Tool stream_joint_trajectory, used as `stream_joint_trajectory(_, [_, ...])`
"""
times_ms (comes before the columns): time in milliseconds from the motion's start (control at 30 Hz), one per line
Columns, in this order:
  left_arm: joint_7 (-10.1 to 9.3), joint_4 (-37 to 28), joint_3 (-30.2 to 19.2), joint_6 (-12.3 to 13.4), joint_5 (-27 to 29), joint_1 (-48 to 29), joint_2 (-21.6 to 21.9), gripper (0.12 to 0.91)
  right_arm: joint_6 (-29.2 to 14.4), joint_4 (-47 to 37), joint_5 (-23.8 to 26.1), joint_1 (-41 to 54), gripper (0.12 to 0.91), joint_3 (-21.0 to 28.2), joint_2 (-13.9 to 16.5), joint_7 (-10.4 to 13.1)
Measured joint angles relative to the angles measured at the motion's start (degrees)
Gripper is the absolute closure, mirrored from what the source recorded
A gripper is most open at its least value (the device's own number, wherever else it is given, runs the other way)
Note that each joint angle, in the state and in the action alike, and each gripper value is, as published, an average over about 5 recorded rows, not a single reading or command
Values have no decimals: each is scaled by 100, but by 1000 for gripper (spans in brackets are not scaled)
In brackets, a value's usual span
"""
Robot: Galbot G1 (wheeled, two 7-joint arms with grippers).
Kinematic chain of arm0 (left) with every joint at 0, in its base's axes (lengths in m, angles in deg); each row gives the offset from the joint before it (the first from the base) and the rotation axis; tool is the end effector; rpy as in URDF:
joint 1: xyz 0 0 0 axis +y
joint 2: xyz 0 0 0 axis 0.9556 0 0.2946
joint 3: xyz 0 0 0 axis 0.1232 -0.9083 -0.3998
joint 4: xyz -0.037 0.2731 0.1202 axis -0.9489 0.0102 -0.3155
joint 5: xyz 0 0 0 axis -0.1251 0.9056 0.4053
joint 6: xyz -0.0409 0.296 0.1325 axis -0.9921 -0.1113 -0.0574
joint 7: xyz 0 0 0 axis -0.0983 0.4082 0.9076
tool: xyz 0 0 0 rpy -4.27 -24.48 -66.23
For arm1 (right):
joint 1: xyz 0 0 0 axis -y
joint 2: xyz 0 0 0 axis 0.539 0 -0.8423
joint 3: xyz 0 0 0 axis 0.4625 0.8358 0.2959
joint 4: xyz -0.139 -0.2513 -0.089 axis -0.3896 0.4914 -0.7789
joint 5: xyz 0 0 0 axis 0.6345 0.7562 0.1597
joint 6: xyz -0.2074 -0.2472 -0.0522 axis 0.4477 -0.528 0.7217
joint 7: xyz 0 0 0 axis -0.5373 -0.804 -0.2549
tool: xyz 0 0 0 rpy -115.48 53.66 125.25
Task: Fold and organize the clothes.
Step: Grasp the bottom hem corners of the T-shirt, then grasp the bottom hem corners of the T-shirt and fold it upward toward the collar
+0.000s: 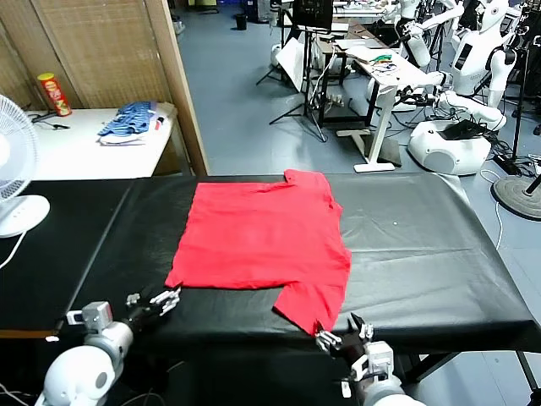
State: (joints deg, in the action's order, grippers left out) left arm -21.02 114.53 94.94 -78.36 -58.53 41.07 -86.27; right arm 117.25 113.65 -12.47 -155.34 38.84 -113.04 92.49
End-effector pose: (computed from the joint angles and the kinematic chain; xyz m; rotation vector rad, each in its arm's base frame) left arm 0.2178 0.1084 -0.2400 -0.1333 -2.5969 0.2445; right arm 0.1538 0.0364 -0.2319 0.1633 -2.5621 0.0528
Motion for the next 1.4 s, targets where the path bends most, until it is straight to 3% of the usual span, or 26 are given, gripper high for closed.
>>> stream_joint_trajectory(67, [-2,-22,-5,5,-9,-20,0,250,-6,-24,18,2,299,16,-17,3])
stream_joint_trajectory(133, [-9,-69,-16,14,-31,-56,1,313,-24,-69,60,3,393,45,-49,7])
stream_joint_trajectory(400, [44,-191,-50,131,-26,-43,2,740,-53,-130,198,-35,808,58,-129,74])
stream_joint_trajectory(500, [92,-188,-64,174,-15,-20,-14,862,-23,-57,195,-110,898,-21,-115,122])
stream_joint_trajectory(567, [120,-167,-67,190,-17,-5,-29,901,37,29,188,-182,903,-86,-90,153])
stream_joint_trajectory(733, [57,26,-28,195,-12,126,-81,905,179,436,74,-479,904,-325,30,161])
stream_joint_trajectory(967, [-187,703,96,169,32,654,-149,905,-272,686,-325,-537,904,-683,289,-124])
stream_joint_trajectory(1167, [-374,1102,83,305,106,804,-284,905,-760,128,-463,115,904,-833,650,-382])
stream_joint_trajectory(1400, [-394,946,-55,563,321,413,-440,905,-1349,-864,-478,1160,904,-742,834,-653])
